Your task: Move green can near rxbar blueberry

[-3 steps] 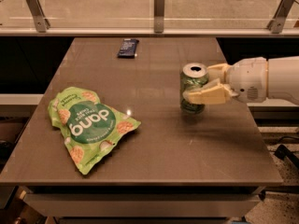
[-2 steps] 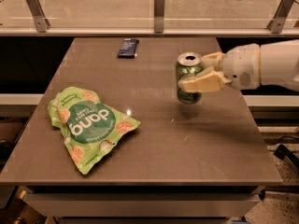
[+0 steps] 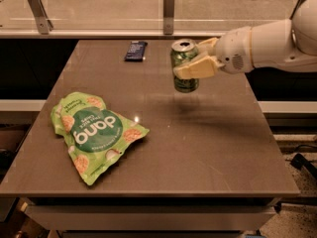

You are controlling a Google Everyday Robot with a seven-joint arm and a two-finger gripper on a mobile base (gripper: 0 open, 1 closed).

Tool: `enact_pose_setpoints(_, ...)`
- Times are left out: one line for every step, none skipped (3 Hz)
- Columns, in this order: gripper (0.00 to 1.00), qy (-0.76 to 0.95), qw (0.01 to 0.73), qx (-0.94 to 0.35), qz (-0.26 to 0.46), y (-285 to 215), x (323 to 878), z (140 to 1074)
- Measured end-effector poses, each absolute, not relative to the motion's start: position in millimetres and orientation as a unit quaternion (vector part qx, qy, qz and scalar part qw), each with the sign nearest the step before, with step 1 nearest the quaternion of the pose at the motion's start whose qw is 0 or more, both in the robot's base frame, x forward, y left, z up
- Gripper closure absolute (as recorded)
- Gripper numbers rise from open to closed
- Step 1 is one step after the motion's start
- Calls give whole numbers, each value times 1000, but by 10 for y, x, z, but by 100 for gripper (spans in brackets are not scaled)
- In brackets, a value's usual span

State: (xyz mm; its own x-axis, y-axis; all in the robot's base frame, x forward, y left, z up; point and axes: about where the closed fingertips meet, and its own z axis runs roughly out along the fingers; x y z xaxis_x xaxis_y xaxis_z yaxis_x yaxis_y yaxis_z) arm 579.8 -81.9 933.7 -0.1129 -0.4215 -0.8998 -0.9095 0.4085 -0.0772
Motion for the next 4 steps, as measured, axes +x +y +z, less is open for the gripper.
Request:
enact_pose_setpoints(100,696,461,-484,261,-633,6024,9391)
enact_pose_setpoints(100,692,458,-493,262,-426,6270,9413)
enact_pose_setpoints(100,684,462,-498,267,-252,6506,9410)
enact_pose_setpoints(100,674,475,-498,268,-139,6749,9442)
